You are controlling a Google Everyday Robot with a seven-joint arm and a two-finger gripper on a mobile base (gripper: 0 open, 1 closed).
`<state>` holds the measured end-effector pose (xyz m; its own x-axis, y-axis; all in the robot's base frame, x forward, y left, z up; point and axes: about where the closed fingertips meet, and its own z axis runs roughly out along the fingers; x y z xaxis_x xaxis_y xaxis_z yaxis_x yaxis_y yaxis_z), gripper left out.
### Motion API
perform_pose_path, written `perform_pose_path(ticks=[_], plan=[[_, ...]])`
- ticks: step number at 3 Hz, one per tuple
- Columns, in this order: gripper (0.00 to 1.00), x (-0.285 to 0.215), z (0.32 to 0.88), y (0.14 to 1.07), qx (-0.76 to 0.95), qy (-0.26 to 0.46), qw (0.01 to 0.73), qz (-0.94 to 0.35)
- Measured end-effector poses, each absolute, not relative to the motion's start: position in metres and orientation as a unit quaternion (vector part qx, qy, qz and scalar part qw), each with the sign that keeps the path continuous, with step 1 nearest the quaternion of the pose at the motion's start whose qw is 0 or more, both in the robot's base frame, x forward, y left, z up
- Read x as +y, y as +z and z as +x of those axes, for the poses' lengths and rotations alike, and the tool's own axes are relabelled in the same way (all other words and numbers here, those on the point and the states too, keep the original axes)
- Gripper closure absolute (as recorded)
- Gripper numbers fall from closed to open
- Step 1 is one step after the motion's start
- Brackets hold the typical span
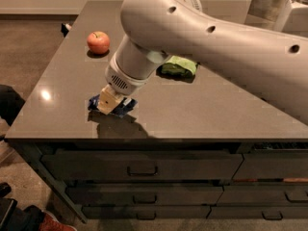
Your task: Move rxbar blueberry near apple
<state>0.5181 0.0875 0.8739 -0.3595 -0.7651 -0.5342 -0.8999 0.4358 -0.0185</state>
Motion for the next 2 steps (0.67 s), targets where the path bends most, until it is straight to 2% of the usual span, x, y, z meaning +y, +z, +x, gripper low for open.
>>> perform_pose_path(ticks=[2], plan=[[1.00,0.093,0.528,0.880,0.812,0.145,0.251,-0.506]])
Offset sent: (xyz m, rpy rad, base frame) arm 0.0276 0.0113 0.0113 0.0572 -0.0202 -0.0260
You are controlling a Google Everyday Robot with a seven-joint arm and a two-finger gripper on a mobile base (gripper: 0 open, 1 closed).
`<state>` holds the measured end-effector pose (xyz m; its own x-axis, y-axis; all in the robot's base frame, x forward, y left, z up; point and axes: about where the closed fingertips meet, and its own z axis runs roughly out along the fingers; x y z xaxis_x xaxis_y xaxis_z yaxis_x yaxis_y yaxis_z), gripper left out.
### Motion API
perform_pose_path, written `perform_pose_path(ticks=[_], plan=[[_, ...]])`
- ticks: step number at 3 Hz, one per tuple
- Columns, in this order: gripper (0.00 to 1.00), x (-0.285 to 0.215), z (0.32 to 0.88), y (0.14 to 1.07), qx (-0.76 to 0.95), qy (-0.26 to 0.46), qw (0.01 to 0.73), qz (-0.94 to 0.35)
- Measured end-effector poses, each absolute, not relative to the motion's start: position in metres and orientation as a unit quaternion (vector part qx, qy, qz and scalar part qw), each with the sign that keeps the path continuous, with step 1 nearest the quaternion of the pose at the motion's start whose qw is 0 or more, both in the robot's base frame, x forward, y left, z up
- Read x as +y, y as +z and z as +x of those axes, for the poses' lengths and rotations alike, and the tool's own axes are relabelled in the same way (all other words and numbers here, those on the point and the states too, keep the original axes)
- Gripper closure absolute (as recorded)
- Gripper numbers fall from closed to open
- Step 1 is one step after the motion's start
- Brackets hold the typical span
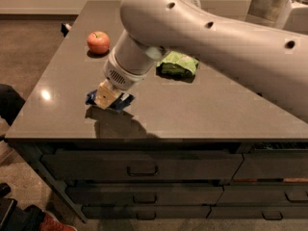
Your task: Move rxbar blueberry near apple
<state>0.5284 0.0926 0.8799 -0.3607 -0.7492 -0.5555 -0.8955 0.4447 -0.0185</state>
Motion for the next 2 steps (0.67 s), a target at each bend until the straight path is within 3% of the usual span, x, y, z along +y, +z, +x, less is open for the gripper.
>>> perform_pose_path(ticks=[2], plan=[[1.00,0.122,0.586,0.889,0.807,0.154,0.275,-0.500]])
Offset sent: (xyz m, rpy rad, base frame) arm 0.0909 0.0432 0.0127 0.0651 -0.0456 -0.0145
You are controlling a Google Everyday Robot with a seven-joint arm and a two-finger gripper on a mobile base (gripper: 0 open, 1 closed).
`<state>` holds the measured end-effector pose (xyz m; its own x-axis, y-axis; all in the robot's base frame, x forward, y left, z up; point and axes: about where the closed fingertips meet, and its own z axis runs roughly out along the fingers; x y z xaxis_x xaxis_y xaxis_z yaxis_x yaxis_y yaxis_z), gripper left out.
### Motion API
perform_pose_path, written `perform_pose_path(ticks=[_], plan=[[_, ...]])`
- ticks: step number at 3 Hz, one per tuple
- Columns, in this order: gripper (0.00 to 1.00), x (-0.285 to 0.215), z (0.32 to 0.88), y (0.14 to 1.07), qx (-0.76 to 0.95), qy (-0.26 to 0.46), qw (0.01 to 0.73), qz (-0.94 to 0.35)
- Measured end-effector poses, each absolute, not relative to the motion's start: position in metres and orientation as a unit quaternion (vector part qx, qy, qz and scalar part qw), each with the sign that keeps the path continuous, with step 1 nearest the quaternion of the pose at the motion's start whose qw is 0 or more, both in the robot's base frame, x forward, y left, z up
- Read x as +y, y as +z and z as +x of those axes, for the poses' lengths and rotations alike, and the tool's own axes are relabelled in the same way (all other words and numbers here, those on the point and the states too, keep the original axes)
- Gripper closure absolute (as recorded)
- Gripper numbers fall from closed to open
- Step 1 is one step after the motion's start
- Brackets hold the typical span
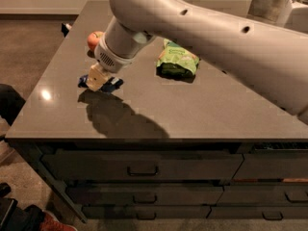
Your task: Move rxbar blueberry near apple
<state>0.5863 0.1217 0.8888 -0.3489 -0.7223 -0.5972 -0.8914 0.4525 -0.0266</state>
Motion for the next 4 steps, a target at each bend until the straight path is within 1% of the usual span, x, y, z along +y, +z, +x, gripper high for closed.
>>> perform_pose_path(ticks=[2,3,4], plan=[[1.00,0.150,0.651,0.902,0.809,0.167,0.330,-0.457],[1.00,0.155,0.681,0.905,0.814,0.170,0.359,-0.424],[1.00,0.157,0.708,0.903,0.822,0.156,0.372,-0.403]])
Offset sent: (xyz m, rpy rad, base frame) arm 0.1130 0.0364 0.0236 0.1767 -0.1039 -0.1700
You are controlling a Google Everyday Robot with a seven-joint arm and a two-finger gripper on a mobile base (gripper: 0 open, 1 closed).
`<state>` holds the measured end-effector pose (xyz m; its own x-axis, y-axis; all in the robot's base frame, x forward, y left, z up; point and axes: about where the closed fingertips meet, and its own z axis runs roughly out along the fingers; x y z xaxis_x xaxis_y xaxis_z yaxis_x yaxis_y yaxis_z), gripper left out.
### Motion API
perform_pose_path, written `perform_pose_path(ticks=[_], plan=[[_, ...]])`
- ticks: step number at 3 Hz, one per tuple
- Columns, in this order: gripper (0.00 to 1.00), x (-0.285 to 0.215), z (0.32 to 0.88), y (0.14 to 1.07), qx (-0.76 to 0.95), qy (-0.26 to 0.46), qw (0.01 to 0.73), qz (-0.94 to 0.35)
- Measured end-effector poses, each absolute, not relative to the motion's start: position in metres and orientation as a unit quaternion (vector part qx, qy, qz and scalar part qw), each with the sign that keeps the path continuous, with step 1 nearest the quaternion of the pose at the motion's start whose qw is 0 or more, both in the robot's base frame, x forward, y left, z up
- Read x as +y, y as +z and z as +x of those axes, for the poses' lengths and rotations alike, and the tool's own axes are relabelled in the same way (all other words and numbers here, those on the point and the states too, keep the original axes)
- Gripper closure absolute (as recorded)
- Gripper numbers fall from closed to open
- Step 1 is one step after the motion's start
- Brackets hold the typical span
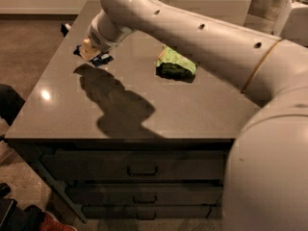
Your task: Move rxbar blueberry near apple
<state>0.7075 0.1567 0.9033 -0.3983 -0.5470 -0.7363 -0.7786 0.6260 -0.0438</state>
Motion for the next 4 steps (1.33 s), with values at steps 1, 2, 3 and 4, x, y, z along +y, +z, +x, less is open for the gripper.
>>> perform_pose_path(ticks=[1,2,3,4], plan=[[0.82,0.153,0.724,0.894,0.829,0.147,0.365,-0.397],[0.51,0.151,0.736,0.877,0.835,0.151,0.343,-0.404],[0.28,0.154,0.740,0.867,0.834,0.158,0.327,-0.416],[0.04,0.155,0.739,0.866,0.834,0.158,0.325,-0.417]])
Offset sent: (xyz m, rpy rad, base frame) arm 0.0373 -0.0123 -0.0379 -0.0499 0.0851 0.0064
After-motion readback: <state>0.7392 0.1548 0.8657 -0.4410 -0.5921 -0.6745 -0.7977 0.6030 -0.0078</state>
